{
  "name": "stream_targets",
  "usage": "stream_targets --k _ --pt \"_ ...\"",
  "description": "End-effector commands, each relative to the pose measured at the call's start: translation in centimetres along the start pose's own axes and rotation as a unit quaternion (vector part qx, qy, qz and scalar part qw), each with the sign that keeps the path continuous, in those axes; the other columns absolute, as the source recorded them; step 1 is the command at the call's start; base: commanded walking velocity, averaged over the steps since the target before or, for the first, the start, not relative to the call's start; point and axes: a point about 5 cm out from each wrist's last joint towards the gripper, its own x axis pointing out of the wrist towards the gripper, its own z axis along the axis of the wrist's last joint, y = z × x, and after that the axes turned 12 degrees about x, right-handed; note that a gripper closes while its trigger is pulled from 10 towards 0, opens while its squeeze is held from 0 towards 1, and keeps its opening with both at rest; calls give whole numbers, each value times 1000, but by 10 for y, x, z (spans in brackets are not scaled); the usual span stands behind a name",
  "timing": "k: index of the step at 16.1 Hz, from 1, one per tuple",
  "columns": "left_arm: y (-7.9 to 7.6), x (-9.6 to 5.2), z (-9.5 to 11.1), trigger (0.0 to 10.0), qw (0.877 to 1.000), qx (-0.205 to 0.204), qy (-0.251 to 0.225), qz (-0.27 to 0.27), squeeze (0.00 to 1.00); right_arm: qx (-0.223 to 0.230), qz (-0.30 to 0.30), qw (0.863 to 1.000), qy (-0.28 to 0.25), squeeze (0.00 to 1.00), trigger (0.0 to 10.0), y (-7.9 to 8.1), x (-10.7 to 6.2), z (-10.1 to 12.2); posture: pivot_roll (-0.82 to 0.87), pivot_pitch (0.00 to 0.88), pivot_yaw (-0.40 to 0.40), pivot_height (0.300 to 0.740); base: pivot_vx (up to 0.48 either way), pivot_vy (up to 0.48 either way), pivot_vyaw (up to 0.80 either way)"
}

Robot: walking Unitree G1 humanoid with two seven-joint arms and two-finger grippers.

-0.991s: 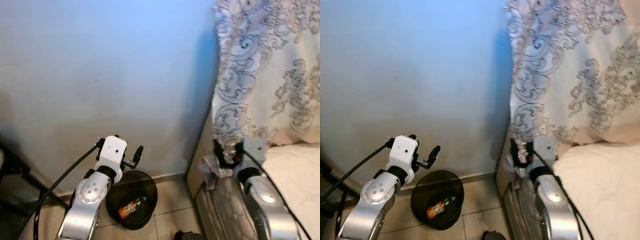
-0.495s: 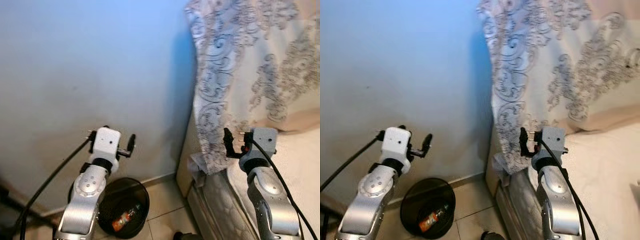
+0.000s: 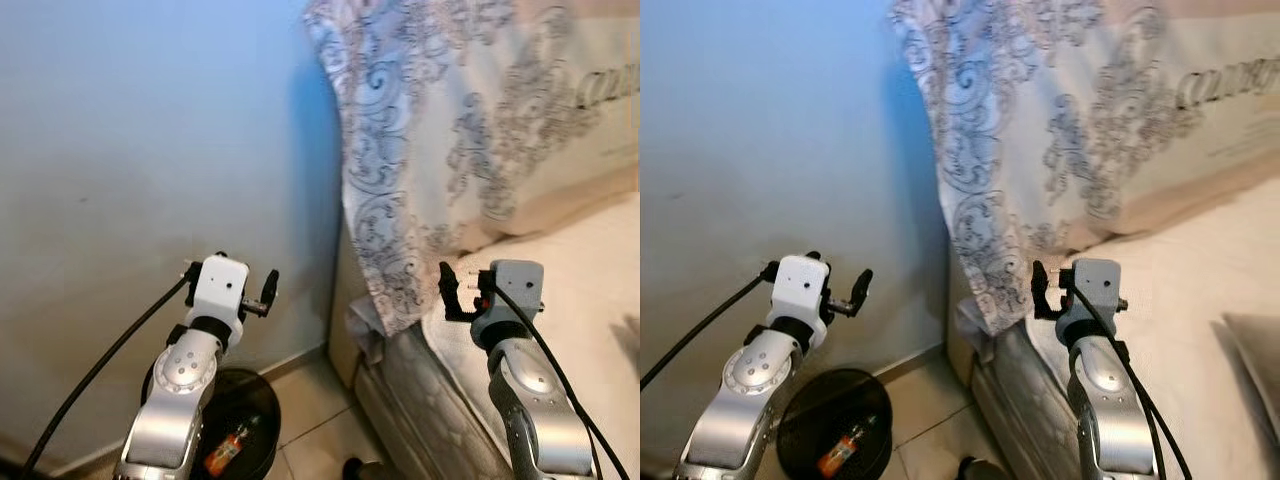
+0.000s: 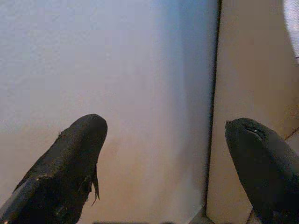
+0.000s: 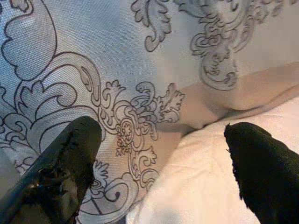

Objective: Clean up the room

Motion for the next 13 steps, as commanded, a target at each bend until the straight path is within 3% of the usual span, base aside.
stream_targets --k 1,7,13 --pt "3 -1 -2 10000 1000 -2 4 4 0 3 -10 1000 -3 1000 10000 -3 0 2 -9 0 24 740 0 0 -750" --pt "-4 -6 -10 10000 1000 -21 14 5 0 4 -17 1000 -22 1000 10000 -5 -6 3 -19 0 37 740 0 0 -749" --pt "5 1 -2 10000 999 -24 -8 23 0 14 -2 1000 -22 1000 10000 11 -4 -1 18 0 13 740 0 0 -747"
